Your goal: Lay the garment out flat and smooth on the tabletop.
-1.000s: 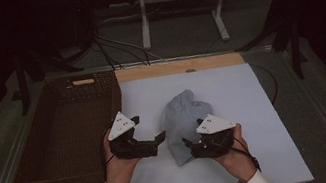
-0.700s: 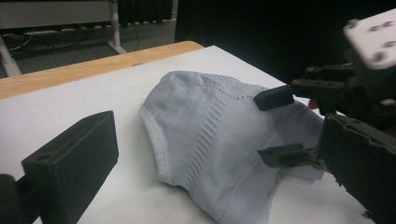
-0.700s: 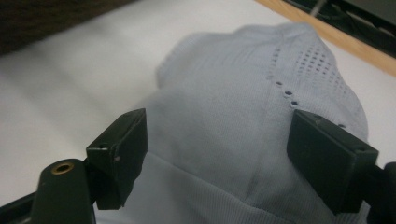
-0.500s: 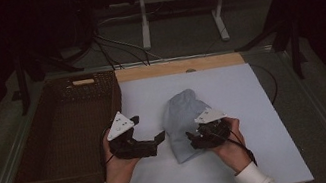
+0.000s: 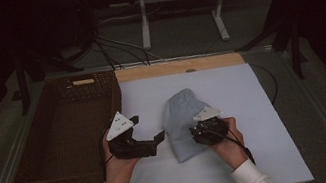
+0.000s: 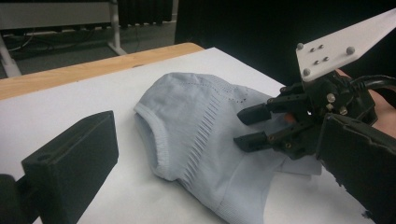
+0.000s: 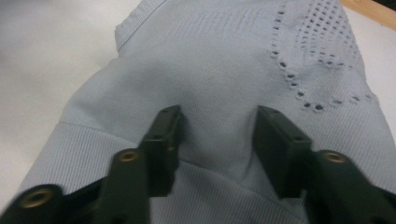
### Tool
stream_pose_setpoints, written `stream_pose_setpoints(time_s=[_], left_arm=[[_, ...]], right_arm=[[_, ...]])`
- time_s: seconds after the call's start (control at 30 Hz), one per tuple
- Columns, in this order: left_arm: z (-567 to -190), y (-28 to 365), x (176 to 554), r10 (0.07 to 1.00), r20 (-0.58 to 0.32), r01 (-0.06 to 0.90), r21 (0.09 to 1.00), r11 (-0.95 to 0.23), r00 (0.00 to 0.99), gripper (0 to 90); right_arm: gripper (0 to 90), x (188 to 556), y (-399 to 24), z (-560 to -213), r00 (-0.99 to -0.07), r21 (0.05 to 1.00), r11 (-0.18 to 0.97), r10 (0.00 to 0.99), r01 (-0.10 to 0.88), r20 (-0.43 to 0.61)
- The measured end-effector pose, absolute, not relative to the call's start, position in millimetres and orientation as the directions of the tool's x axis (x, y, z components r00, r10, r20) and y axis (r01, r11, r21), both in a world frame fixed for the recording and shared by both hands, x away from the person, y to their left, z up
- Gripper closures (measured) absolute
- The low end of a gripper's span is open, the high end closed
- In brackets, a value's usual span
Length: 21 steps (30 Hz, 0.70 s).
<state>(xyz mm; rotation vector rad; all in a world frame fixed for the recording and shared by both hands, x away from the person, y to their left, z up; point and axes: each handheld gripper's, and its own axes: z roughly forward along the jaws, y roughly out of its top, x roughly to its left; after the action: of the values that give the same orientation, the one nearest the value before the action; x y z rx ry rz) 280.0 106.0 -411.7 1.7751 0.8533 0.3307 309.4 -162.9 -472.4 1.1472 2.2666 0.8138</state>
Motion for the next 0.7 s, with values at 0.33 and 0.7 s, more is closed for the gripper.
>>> stream_pose_setpoints(time_s=[0.33,0.7], left_arm=[[-412,105,280,0.688,-0.180,0.387,0.909,-0.158,0.704,0.1],[-412,106,280,0.688,-0.181,0.387,0.909,-0.157,0.703,0.1]], right_arm=[[89.5,309,-172,-471,-0.539,0.689,0.474,0.830,0.548,-0.142],[89.9,306,-208,-461,-0.374,0.732,0.377,0.910,0.568,-0.179]])
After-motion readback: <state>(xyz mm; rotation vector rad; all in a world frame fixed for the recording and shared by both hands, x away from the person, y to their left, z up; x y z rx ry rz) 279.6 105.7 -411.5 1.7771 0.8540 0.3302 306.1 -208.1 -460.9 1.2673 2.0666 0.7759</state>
